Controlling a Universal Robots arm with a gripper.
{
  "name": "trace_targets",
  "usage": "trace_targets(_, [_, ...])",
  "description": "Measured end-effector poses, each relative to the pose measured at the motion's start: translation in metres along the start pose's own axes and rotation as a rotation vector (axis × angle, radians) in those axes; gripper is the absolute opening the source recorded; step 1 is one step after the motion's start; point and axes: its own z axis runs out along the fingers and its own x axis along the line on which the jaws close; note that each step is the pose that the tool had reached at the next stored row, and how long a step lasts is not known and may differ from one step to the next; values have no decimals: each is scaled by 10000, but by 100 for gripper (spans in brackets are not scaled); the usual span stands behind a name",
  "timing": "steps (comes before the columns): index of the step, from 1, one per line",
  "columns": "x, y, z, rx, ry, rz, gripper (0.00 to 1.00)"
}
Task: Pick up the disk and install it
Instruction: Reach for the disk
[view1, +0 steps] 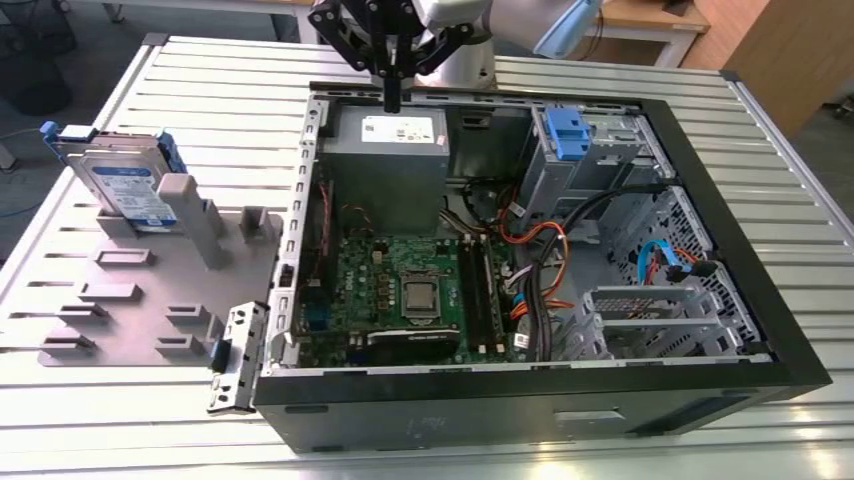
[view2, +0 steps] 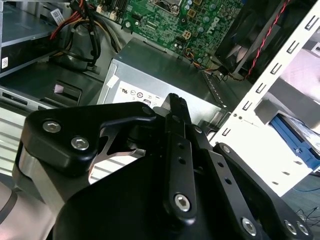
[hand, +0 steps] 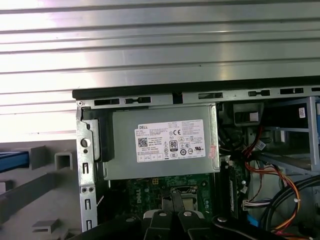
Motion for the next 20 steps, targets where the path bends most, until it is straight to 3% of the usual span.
trace_targets(14, [108,3,7,2,-6,0,11])
trace_targets(20, [117,7,16,-3,-9,1,11])
